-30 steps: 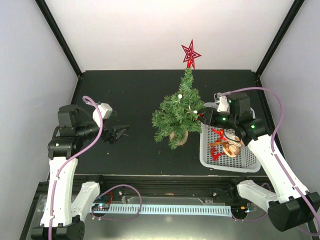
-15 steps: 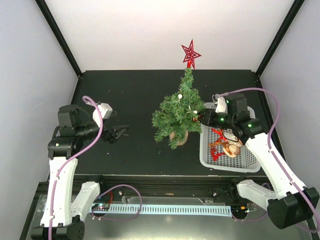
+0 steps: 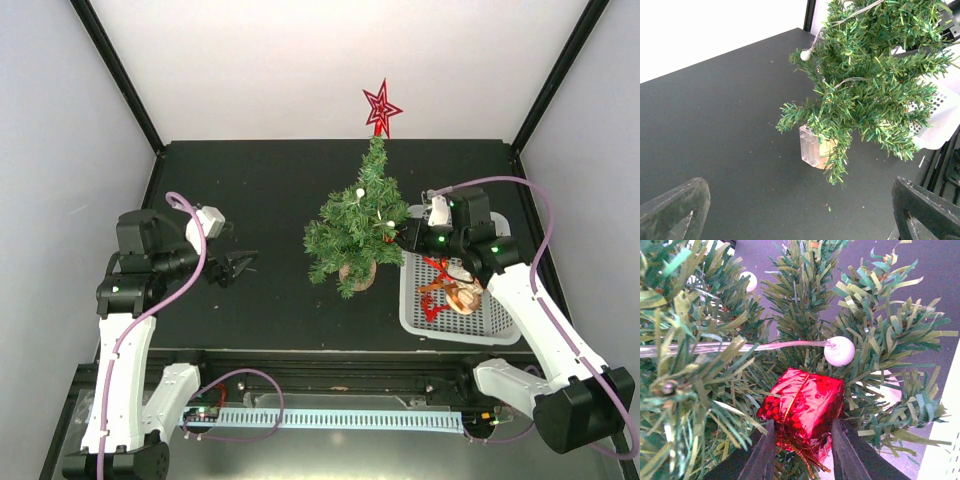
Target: Decorate the small christmas tree
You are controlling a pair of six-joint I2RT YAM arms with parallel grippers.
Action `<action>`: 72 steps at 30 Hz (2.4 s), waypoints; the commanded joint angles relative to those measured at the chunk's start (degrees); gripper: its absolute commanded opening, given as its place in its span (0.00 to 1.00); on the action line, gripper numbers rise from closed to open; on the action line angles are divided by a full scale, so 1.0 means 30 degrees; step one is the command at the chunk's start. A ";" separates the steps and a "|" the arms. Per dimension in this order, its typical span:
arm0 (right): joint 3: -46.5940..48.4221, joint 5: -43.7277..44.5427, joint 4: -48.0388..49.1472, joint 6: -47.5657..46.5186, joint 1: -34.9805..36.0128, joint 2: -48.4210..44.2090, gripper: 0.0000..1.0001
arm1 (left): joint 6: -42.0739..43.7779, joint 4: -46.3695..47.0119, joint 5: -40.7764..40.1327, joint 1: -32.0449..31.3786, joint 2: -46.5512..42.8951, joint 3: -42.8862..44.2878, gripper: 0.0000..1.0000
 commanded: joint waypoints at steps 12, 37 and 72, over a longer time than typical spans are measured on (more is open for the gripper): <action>0.0866 0.1814 -0.0765 -0.0322 0.0117 -0.1139 0.45 | -0.0065 0.0384 0.0238 0.0156 -0.0175 0.0023 0.99; 0.0939 0.9486 -0.4343 0.0602 -0.0089 -0.2500 0.43 | -0.0047 0.0311 -0.0271 0.0151 -0.0009 0.0324 0.99; 0.0442 1.0081 0.0353 0.8119 -0.8080 0.9169 0.32 | -0.1323 0.0308 -0.1998 -0.0719 0.1297 0.1648 0.99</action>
